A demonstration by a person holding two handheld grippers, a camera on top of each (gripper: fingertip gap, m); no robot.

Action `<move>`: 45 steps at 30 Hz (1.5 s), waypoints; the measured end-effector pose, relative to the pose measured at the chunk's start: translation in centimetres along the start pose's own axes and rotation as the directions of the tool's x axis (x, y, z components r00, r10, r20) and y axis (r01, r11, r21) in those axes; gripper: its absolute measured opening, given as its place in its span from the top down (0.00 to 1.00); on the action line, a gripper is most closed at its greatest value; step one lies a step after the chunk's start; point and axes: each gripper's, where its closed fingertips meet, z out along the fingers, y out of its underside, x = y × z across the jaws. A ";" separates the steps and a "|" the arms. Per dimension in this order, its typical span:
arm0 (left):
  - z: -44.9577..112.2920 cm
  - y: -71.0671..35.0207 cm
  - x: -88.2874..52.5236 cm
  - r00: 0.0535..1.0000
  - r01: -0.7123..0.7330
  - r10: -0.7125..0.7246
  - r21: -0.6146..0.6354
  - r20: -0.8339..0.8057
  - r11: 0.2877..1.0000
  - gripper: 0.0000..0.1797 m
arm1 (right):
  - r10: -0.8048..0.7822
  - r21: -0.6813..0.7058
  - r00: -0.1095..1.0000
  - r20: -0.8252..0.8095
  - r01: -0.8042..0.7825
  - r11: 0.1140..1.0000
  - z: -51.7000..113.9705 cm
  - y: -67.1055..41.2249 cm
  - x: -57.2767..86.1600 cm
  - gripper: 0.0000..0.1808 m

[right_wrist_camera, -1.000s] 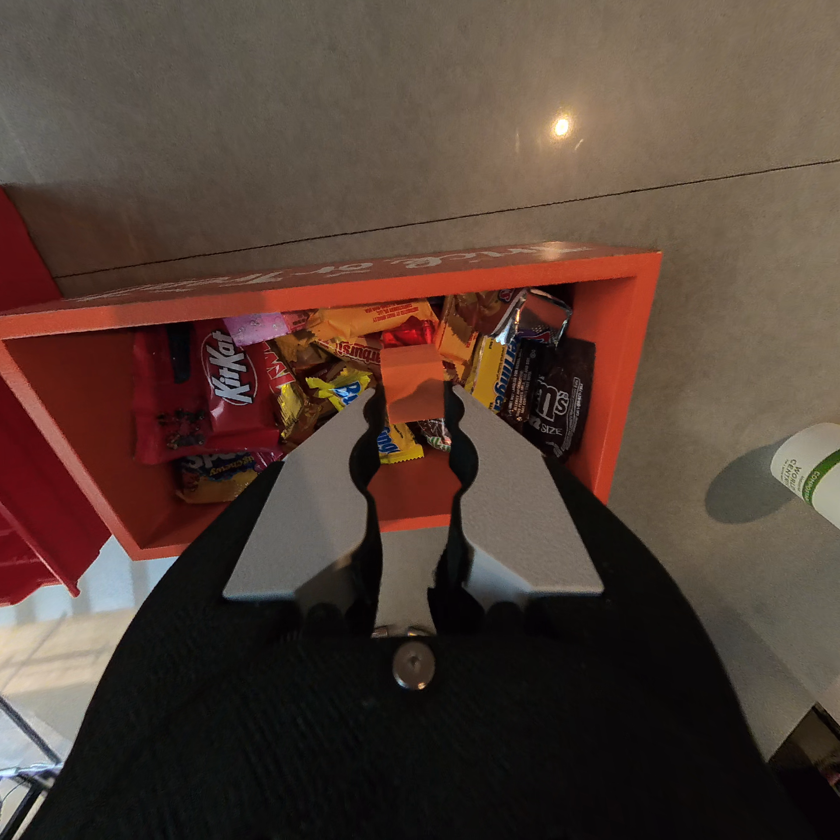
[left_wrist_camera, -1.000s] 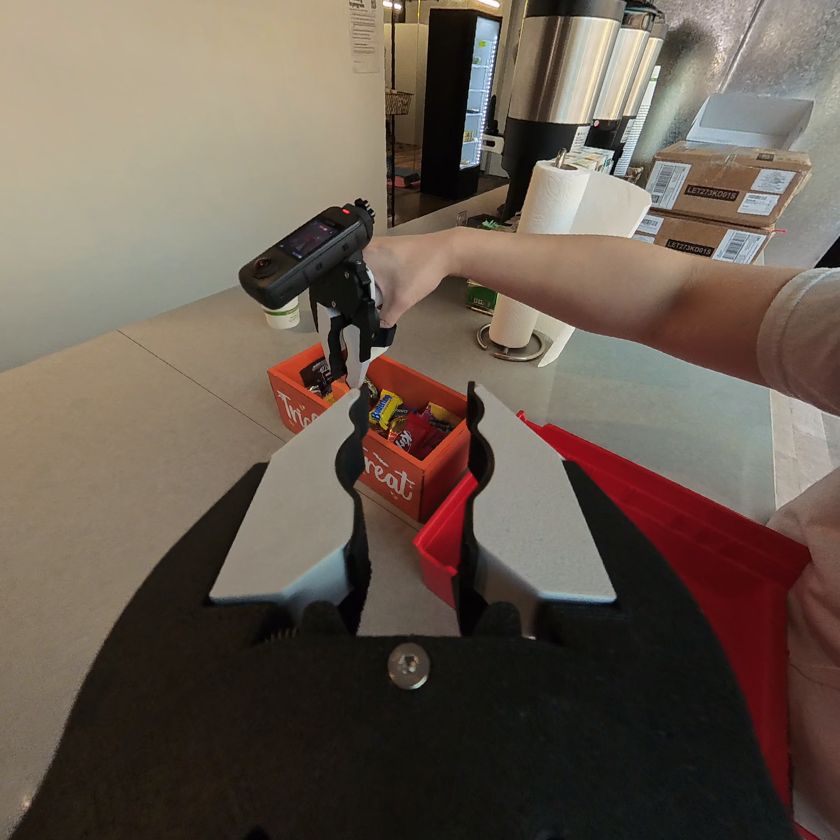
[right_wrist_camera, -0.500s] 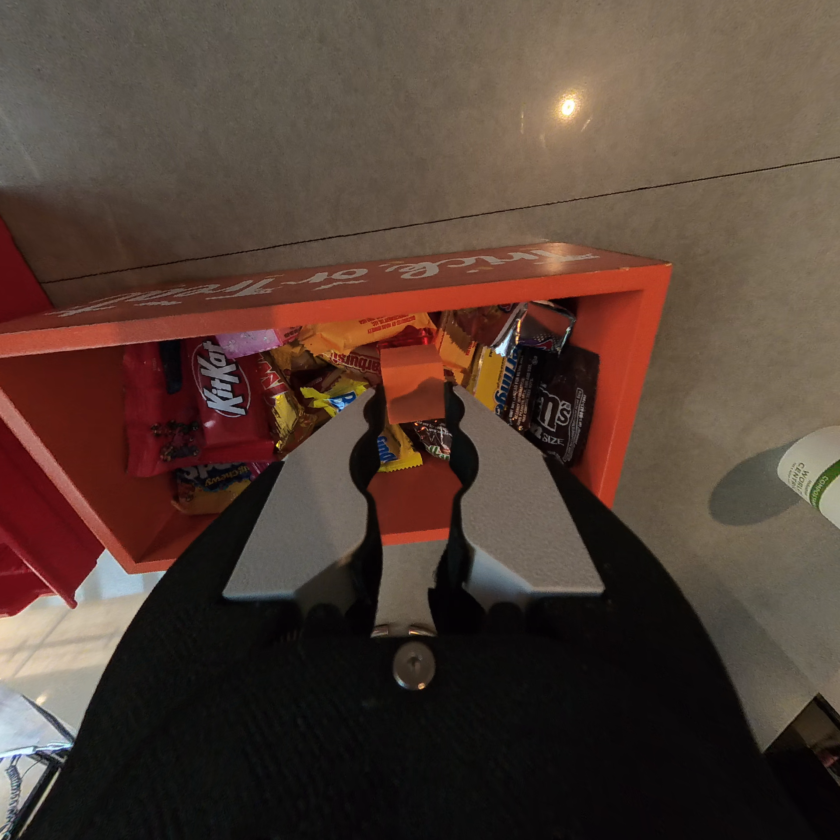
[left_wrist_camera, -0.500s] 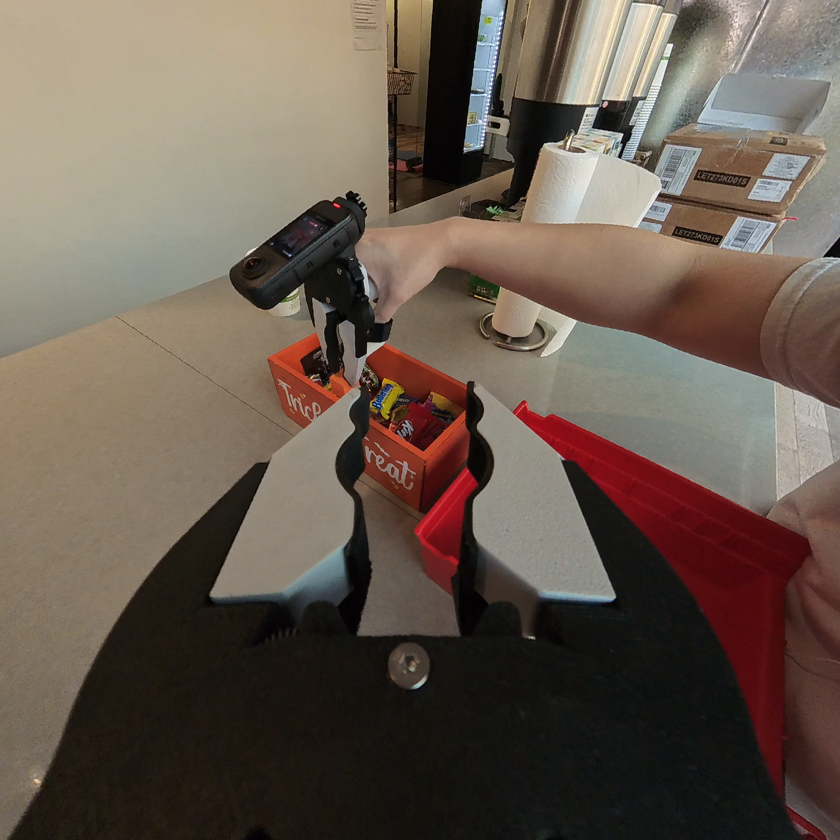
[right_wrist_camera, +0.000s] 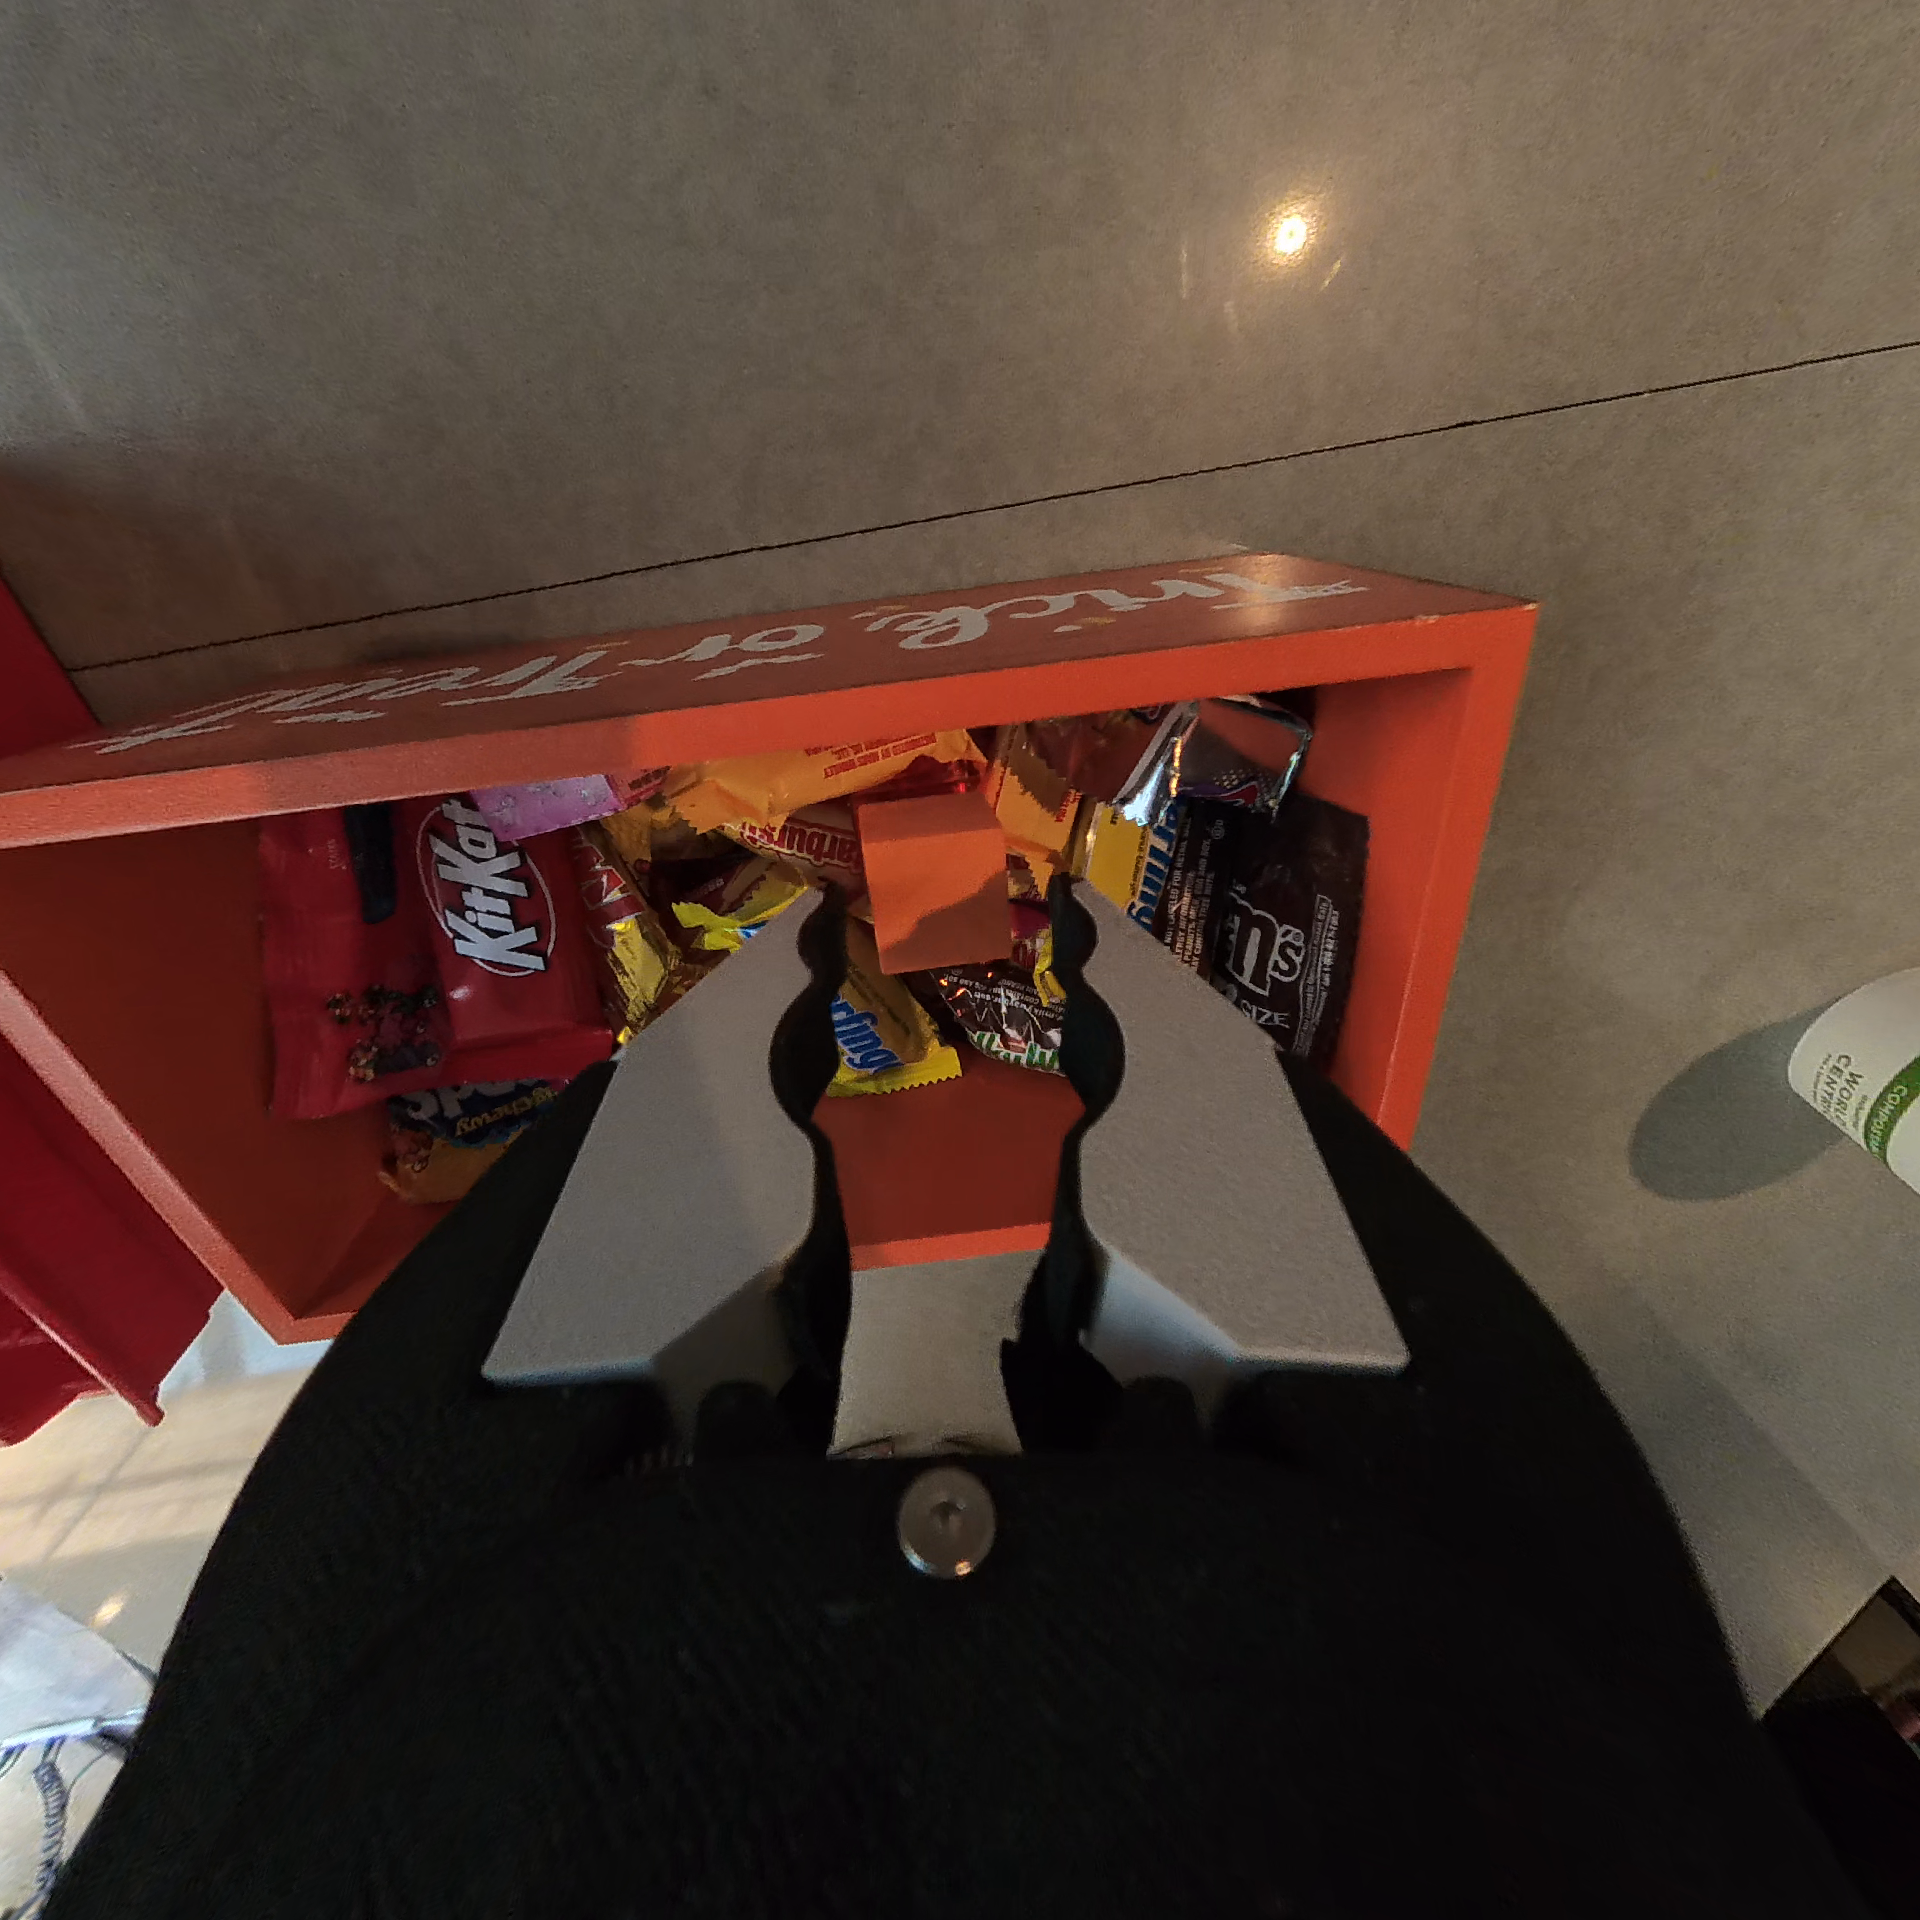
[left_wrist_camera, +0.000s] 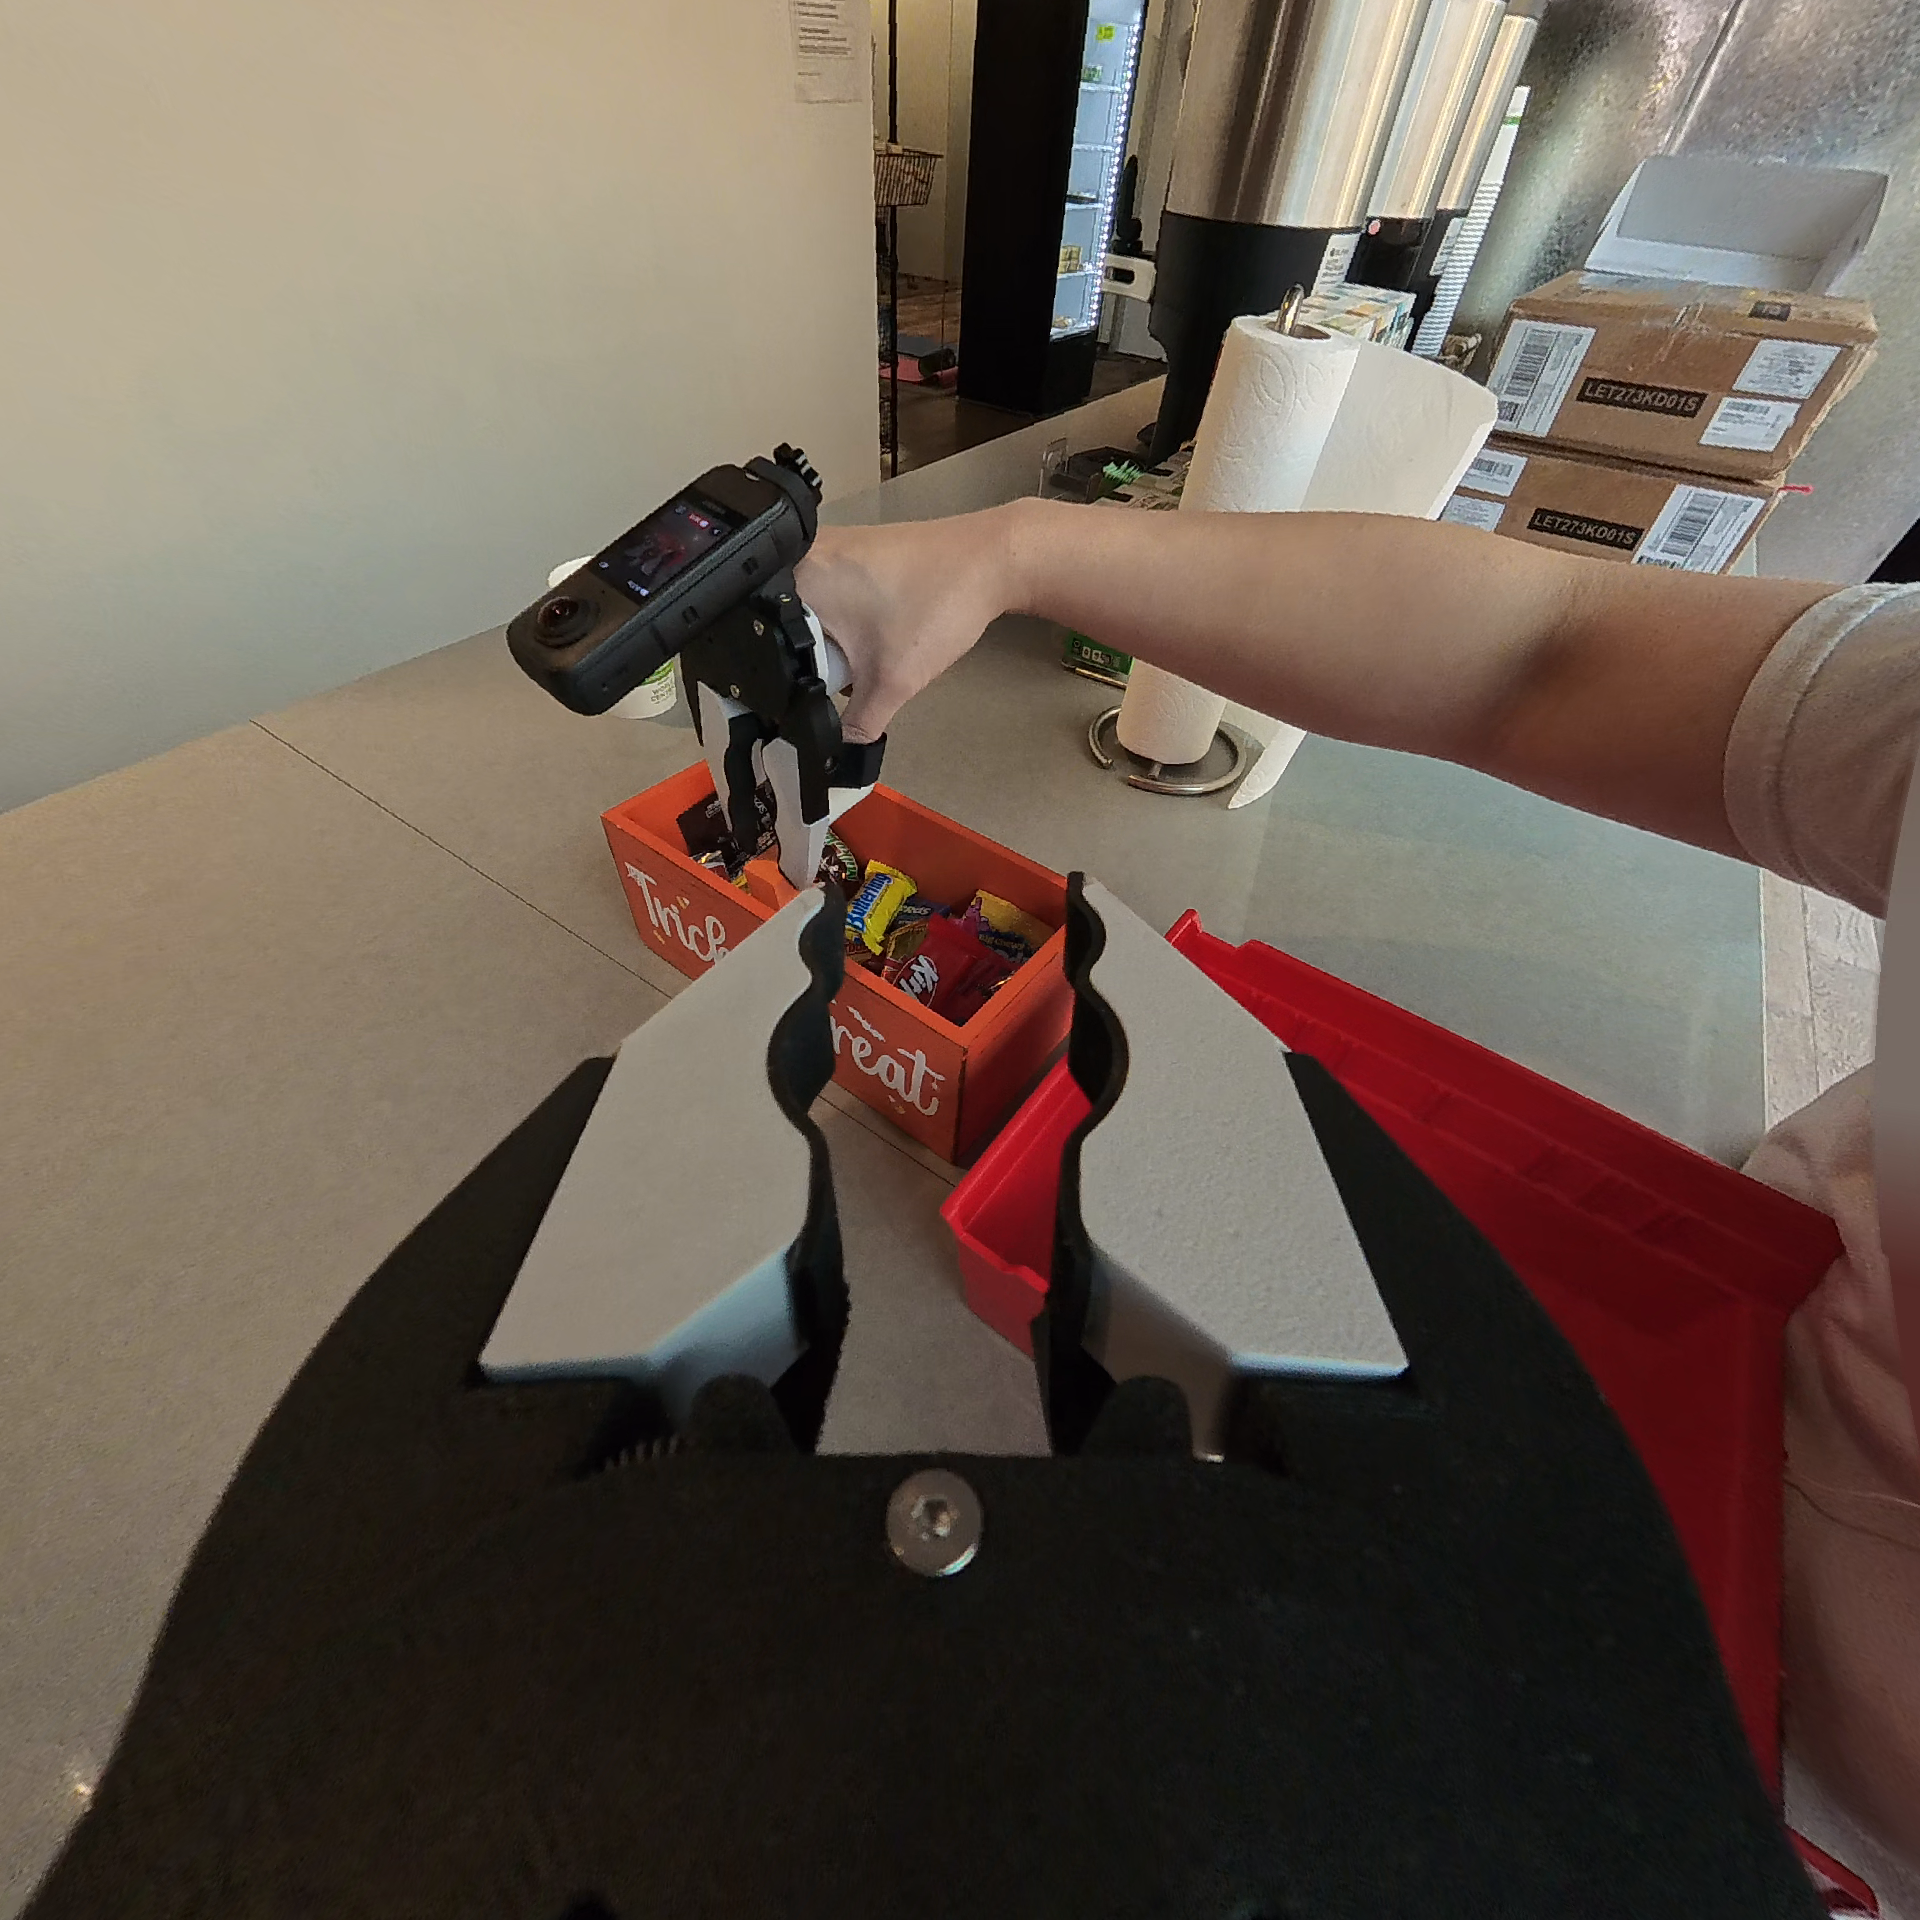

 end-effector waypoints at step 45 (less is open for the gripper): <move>-8.9 -4.2 2.0 0.996 -0.082 0.068 0.262 0.064 0.962 0.77 | -0.171 0.116 0.982 -0.079 0.179 0.977 -8.6 5.1 -27.5 0.87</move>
